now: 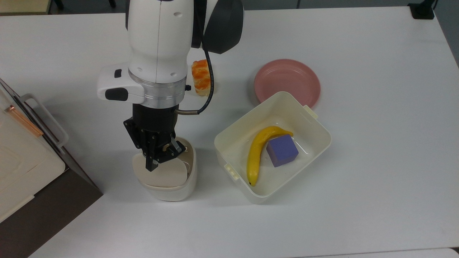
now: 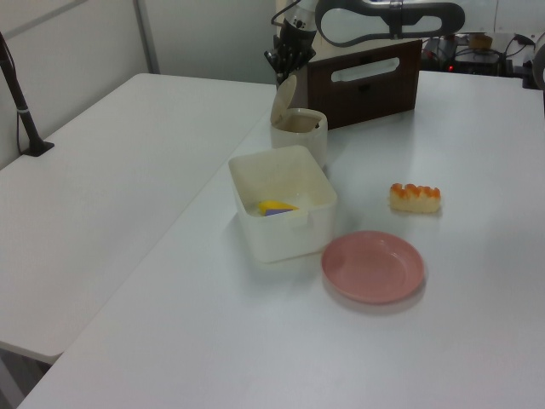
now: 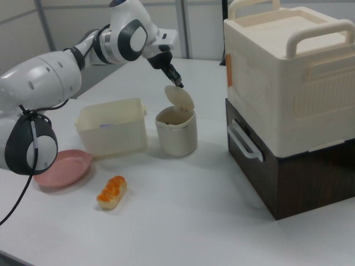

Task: Close the trash can
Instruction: 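Lower the gripper against the raised lid's edge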

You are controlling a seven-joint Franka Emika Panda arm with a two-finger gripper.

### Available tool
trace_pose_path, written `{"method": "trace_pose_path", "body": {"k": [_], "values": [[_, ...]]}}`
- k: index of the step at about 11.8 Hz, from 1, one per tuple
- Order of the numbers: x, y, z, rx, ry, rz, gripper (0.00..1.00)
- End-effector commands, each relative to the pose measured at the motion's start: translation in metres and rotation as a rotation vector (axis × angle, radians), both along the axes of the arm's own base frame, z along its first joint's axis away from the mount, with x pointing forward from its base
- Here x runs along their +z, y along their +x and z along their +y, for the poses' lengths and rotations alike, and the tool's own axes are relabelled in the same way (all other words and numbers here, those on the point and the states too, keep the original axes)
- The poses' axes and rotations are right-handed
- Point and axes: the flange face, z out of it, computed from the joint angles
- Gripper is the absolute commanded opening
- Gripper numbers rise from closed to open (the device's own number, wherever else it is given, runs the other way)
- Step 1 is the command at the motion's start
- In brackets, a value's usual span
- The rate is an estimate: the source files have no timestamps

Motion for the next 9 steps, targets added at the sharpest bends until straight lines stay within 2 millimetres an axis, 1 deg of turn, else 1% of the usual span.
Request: {"method": "trace_pose_path", "body": {"k": [1, 2, 4, 8, 9], "values": [[0.01, -0.021, 0.011, 0.101, -0.031, 0.136, 0.0], [0.016, -0.027, 0.012, 0.128, -0.038, 0.165, 0.0], [0.011, -0.031, 0.015, 0.161, -0.042, 0.216, 0.0], [-0.013, -0.03, 0.009, 0.169, -0.056, 0.26, 0.0], [-0.013, -0.03, 0.008, 0.18, -0.06, 0.263, 0.0]]}}
